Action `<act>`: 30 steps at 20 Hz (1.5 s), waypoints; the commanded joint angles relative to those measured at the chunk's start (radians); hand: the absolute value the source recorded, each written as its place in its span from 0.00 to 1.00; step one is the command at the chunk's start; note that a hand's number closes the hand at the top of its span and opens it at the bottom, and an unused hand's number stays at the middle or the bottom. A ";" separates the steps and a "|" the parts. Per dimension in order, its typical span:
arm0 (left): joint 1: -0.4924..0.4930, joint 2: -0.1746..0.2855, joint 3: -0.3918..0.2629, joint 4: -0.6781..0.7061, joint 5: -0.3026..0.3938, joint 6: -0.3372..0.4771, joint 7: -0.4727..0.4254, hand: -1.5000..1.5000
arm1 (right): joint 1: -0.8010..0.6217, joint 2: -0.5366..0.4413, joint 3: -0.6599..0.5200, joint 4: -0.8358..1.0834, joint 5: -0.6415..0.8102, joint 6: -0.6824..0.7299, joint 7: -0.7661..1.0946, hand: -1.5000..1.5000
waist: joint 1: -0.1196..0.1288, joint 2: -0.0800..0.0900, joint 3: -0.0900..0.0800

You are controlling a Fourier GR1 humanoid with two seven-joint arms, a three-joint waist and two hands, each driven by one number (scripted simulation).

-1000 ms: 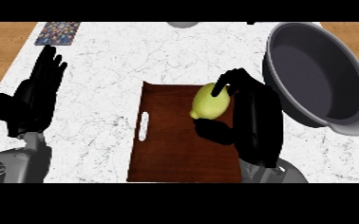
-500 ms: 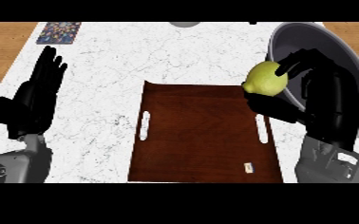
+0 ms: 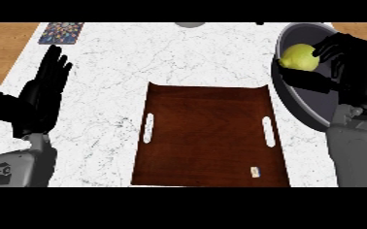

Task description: Pick the lemon from the tray and place it in the pot

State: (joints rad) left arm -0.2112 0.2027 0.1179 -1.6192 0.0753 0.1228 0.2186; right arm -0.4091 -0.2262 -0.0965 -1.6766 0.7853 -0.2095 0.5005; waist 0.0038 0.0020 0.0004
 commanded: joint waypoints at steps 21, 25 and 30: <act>-0.040 -0.010 -0.001 0.035 -0.016 -0.008 -0.008 0.50 | -0.293 -0.152 -0.267 1.048 -0.078 -0.150 -0.508 0.00 | 0.018 0.009 0.002; -0.041 0.003 0.025 0.023 0.006 -0.017 -0.003 0.50 | -0.329 -0.160 -0.338 1.107 -0.187 -0.101 -0.678 0.00 | 0.021 0.008 0.002; 0.006 0.005 0.022 0.006 0.015 -0.039 -0.018 0.50 | -0.345 -0.164 -0.494 1.115 -0.376 -0.079 -0.846 0.00 | 0.025 0.009 0.003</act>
State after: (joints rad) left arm -0.2244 0.2013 0.1294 -1.6144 0.0806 0.0974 0.2155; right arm -0.7307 -0.3812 -0.4977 -0.5837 0.5290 -0.3171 -0.2348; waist 0.0284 0.0114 0.0036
